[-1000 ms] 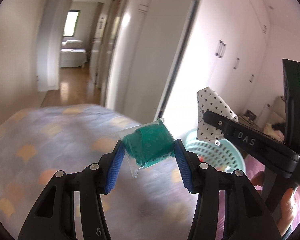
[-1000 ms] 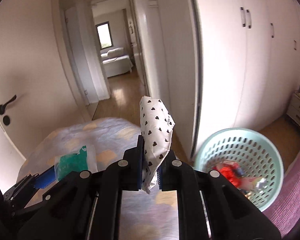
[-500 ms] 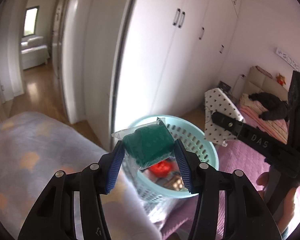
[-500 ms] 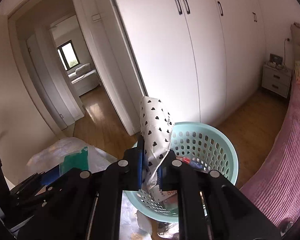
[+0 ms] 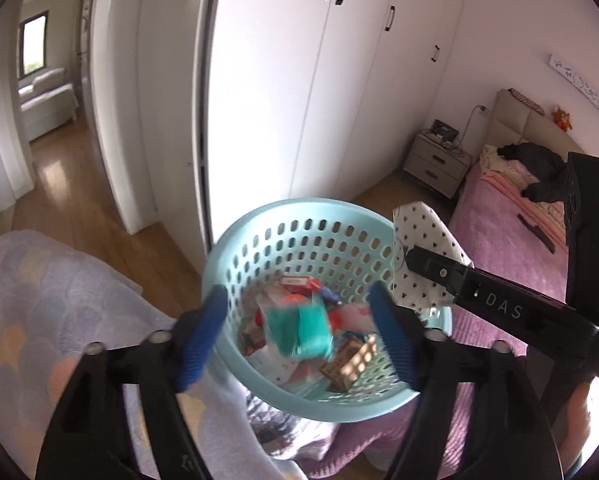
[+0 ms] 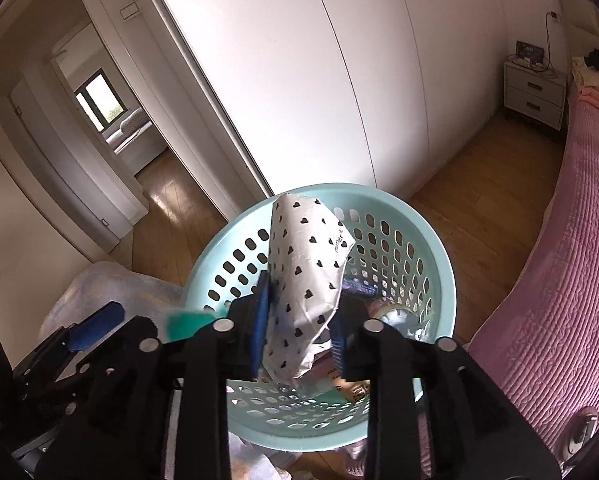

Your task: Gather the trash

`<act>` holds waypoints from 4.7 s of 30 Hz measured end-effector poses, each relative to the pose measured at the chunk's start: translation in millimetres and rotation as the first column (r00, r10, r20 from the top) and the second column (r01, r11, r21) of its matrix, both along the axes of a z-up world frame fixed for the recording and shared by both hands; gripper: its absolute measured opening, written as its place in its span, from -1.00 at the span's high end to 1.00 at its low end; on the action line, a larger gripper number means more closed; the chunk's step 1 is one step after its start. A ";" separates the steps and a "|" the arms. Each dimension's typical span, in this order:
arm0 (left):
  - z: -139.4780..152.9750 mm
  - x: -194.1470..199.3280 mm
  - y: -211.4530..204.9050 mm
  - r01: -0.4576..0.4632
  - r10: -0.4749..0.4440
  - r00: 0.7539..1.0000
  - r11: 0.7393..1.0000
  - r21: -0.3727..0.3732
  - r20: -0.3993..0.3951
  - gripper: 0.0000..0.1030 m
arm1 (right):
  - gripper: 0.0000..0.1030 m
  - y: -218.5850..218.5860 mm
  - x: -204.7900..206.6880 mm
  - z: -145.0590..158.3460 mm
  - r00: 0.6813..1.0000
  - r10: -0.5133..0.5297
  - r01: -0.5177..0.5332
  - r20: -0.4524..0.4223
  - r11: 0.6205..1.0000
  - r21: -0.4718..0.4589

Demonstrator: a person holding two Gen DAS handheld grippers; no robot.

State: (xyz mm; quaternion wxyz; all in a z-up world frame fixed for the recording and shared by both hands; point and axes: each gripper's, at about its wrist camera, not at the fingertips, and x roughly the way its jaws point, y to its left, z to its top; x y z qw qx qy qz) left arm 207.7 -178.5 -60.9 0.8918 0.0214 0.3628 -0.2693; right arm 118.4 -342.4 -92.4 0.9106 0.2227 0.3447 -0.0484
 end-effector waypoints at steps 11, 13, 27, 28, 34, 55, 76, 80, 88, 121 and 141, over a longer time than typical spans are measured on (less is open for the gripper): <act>5.7 -24.5 30.4 -0.031 0.031 0.999 0.998 -0.057 0.005 -0.52 | -0.05 11.0 -18.4 6.1 1.000 0.021 -0.020 0.024 1.000 -0.020; 10.5 -32.9 37.8 -0.040 0.041 0.999 0.997 -0.066 0.020 -0.52 | -0.05 18.5 -23.7 12.5 0.999 0.034 -0.033 0.034 0.999 -0.031; 54.1 -118.0 129.7 -0.233 0.251 0.938 0.967 -0.103 0.238 -0.73 | -0.17 90.7 -87.5 58.3 0.976 0.135 -0.102 0.170 0.977 -0.189; 54.4 -125.2 134.9 -0.255 0.272 0.927 0.962 -0.096 0.257 -0.73 | -0.18 95.9 -92.7 59.0 0.973 0.140 -0.102 0.184 0.975 -0.199; 38.3 -165.2 160.7 -0.386 0.371 0.840 0.921 -0.044 0.397 -0.76 | -0.19 127.7 -131.1 54.9 0.937 0.138 -0.040 0.321 0.955 -0.294; 7.6 -180.7 188.8 -0.419 0.426 0.807 0.901 -0.111 0.409 -0.85 | -0.25 150.5 -181.0 35.0 0.882 0.103 0.106 0.461 0.908 -0.405; 6.2 -180.0 187.1 -0.425 0.431 0.811 0.899 -0.108 0.395 -0.86 | -0.25 146.2 -169.6 25.1 0.904 0.094 0.078 0.418 0.924 -0.374; 5.2 -180.2 185.6 -0.425 0.429 0.812 0.899 -0.103 0.395 -0.85 | -0.25 147.4 -169.0 24.2 0.905 0.093 0.077 0.415 0.924 -0.374; 4.3 -180.4 186.0 -0.430 0.436 0.812 0.896 -0.105 0.388 -0.86 | -0.25 149.3 -167.7 23.8 0.907 0.095 0.073 0.410 0.924 -0.375; 3.0 -179.1 183.5 -0.437 0.436 0.814 0.895 -0.091 0.385 -0.86 | -0.25 149.3 -164.4 22.6 0.913 0.105 0.056 0.394 0.925 -0.375; 1.4 -180.8 184.4 -0.433 0.431 0.821 0.897 -0.083 0.374 -0.85 | -0.31 152.9 -164.6 24.0 0.909 0.111 0.059 0.402 0.920 -0.387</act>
